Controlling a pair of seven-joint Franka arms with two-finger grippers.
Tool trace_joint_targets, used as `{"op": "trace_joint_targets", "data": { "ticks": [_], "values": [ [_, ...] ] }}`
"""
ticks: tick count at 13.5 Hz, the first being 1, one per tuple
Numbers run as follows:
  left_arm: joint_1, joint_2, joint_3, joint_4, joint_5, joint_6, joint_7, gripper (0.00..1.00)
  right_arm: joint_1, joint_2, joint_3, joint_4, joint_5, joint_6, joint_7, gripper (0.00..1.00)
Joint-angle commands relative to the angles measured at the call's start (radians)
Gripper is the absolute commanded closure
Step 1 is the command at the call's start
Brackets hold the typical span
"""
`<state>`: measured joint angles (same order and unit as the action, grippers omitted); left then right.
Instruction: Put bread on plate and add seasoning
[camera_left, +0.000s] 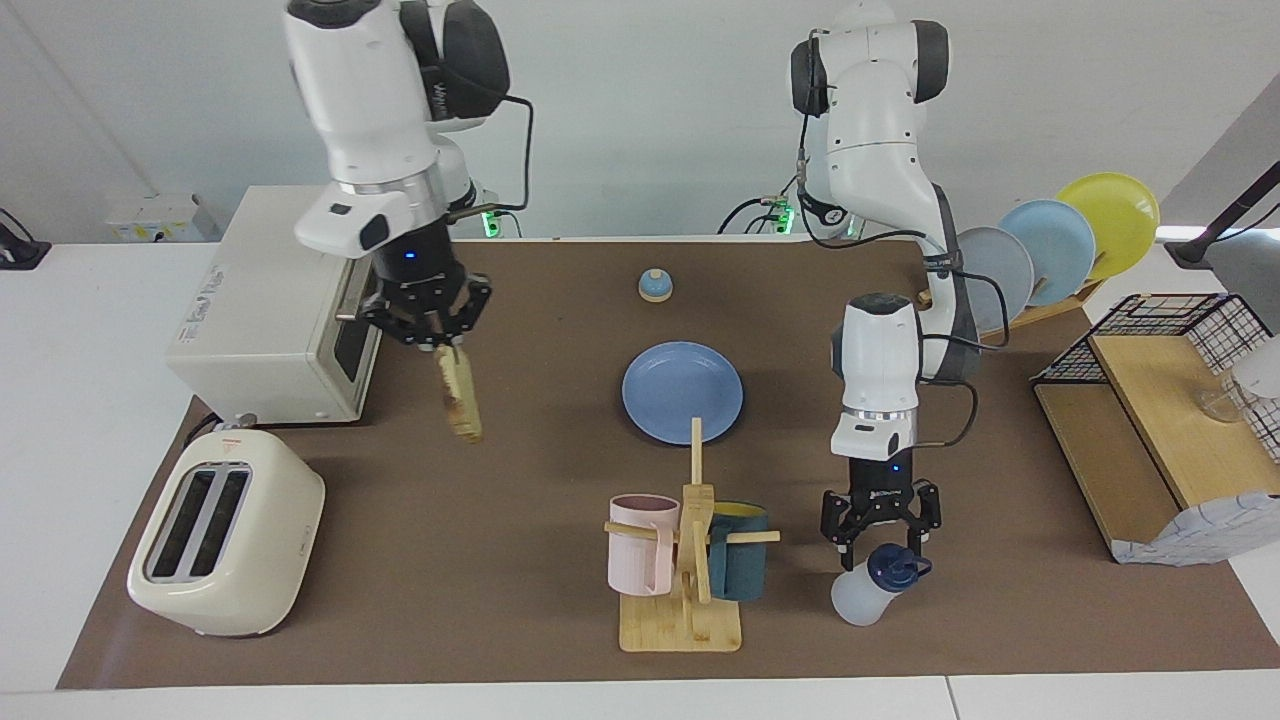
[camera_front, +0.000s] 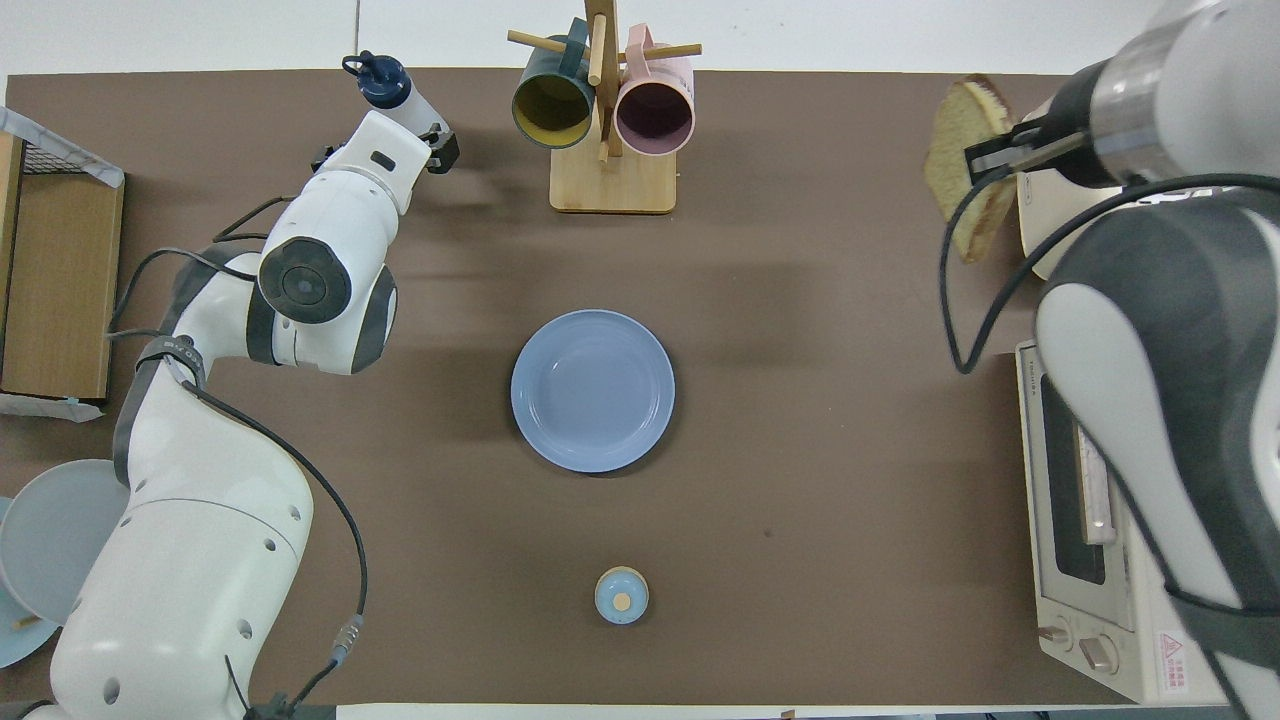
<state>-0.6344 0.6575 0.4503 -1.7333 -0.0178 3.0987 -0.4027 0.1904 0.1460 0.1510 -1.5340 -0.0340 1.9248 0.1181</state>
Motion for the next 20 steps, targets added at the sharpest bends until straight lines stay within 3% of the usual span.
{"op": "trace_joint_targets", "data": {
  "ticks": [1,7,8,10,11,13,14,16,20],
  "values": [
    [0.002,0.047,0.01,0.057,0.016,-0.011,-0.002,0.0,0.102,-0.065,-0.002,-0.158,0.054,0.11,0.216,1.0],
    [-0.004,0.048,-0.007,0.061,0.019,-0.012,0.002,0.0,0.334,0.001,-0.002,-0.32,0.074,0.463,0.583,1.0],
    [0.004,0.054,-0.016,0.064,0.024,-0.012,-0.001,0.0,0.359,0.021,-0.002,-0.33,0.074,0.508,0.607,1.0],
    [0.012,0.149,-0.019,0.142,0.018,0.015,-0.015,0.0,0.363,0.011,-0.002,-0.418,0.074,0.592,0.618,1.0],
    [0.066,0.154,-0.041,0.176,0.021,0.014,-0.013,0.0,0.385,0.021,-0.002,-0.452,0.074,0.67,0.621,1.0],
    [0.108,0.154,-0.096,0.196,0.025,0.011,-0.004,0.0,0.411,0.024,-0.002,-0.465,0.074,0.662,0.631,1.0],
    [0.099,0.152,-0.096,0.193,0.027,0.014,-0.001,0.15,0.409,0.023,-0.002,-0.469,0.074,0.66,0.631,1.0],
    [0.082,0.151,-0.096,0.183,0.032,0.006,0.017,1.0,0.409,0.02,-0.002,-0.485,0.075,0.661,0.646,1.0],
    [0.108,0.108,-0.111,0.149,0.032,0.006,0.062,1.0,0.376,-0.003,-0.004,-0.558,0.074,0.677,0.641,1.0]
  ]
}}
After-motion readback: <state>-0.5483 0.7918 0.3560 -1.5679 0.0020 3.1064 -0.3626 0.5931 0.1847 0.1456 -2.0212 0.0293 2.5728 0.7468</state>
